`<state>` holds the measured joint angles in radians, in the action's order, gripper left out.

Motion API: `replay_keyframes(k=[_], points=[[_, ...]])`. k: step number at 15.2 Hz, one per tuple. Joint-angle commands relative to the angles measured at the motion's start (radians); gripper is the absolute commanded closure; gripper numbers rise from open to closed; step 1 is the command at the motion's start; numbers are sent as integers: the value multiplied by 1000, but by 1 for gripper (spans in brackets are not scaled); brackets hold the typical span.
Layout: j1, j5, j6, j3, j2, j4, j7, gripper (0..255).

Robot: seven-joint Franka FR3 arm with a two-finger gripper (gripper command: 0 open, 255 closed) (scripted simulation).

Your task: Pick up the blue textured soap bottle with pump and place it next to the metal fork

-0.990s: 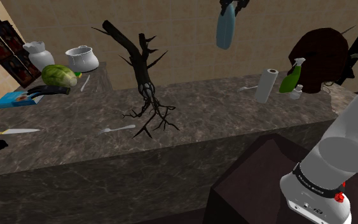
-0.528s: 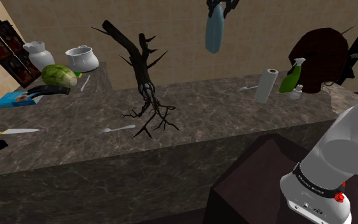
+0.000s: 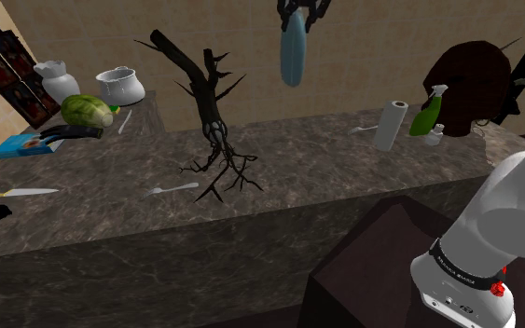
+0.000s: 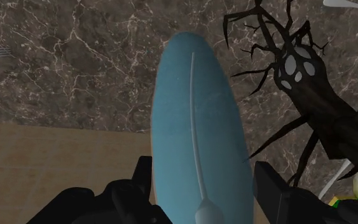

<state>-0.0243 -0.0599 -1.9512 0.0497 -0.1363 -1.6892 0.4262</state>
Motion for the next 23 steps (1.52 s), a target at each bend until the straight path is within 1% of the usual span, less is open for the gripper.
replay_keyframes(k=[1,7,13,18,23], points=[[-19,-17,3,-30,1,2,55,255],[-76,-65,25,-118,27,35,208,255],[-138,-120,64,-202,91,116,358,255],[-198,-177,114,-267,177,224,479,255],[-276,-248,185,-320,296,382,592,255]])
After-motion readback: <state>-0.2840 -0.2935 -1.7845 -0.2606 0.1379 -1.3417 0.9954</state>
